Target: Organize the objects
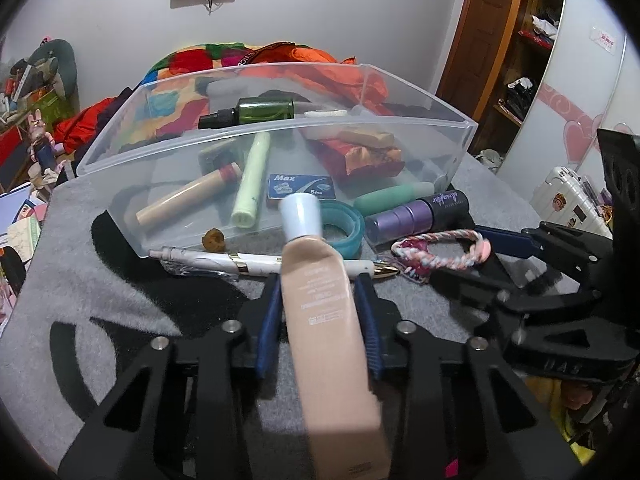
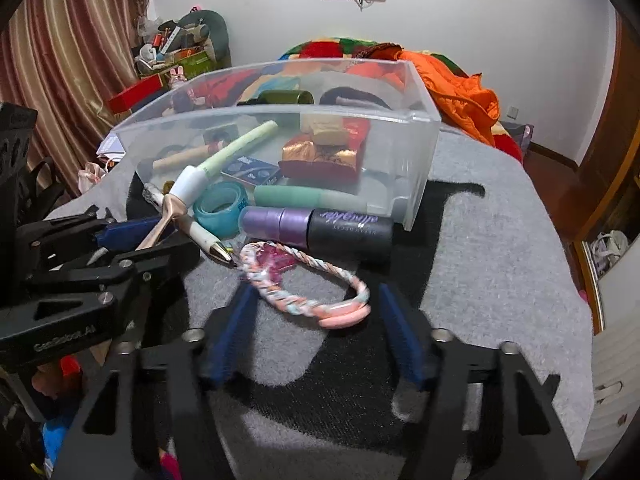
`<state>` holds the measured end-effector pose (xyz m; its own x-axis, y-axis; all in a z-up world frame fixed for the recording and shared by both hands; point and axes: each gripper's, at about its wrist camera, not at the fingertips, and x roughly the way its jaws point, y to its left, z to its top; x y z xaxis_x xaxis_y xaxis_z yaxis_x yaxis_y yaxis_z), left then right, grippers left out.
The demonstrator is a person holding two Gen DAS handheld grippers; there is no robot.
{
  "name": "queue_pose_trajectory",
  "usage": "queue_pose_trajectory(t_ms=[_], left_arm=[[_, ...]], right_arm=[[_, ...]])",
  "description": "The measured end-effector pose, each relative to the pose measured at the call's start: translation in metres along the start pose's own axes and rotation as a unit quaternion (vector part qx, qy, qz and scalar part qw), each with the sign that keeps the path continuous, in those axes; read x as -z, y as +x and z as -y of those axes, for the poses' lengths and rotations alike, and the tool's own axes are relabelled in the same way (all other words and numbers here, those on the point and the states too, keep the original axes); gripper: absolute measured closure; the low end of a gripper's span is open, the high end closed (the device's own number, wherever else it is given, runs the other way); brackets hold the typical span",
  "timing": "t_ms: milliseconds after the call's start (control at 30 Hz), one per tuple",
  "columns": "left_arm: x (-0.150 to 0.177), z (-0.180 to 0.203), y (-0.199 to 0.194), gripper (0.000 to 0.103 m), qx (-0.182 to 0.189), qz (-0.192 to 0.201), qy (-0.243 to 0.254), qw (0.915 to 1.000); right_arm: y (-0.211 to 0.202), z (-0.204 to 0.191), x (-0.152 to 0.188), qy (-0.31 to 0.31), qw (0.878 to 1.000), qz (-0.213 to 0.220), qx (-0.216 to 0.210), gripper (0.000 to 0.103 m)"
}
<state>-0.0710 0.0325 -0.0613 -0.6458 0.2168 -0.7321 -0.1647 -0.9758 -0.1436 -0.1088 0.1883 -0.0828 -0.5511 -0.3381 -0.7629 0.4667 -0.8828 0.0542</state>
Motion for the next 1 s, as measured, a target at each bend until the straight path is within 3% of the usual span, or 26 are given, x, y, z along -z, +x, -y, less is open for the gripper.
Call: queue_pose_trajectory(t_ms=[133, 167, 733, 1000], left_arm=[[0.0, -0.004, -0.005, 0.094, 0.007, 0.002, -0.012, 0.9999], [0.0, -0.005, -0.007, 0.094, 0.011, 0.003, -0.015, 0.9998], [-0.006, -0.015, -0.043, 0.097, -0.006, 0.052, -0.023, 0.9984], [-0.006, -0.016, -0.019, 0.097, -0.008, 0.01, -0.003, 0.9999]], right_arm=[[-0.004, 0.004, -0.002, 0.005, 1.0, 0.004, 0.002, 0.08], [-0.005, 0.006, -0.002, 0.008, 1.0, 0.006, 0.0, 0.083], [-0.051, 0.02, -0.011, 0.033, 0.997, 0.069, 0.003, 0.082], [-0.059, 0.015, -0.016, 0.026, 0.997, 0.077, -0.005, 0.082]])
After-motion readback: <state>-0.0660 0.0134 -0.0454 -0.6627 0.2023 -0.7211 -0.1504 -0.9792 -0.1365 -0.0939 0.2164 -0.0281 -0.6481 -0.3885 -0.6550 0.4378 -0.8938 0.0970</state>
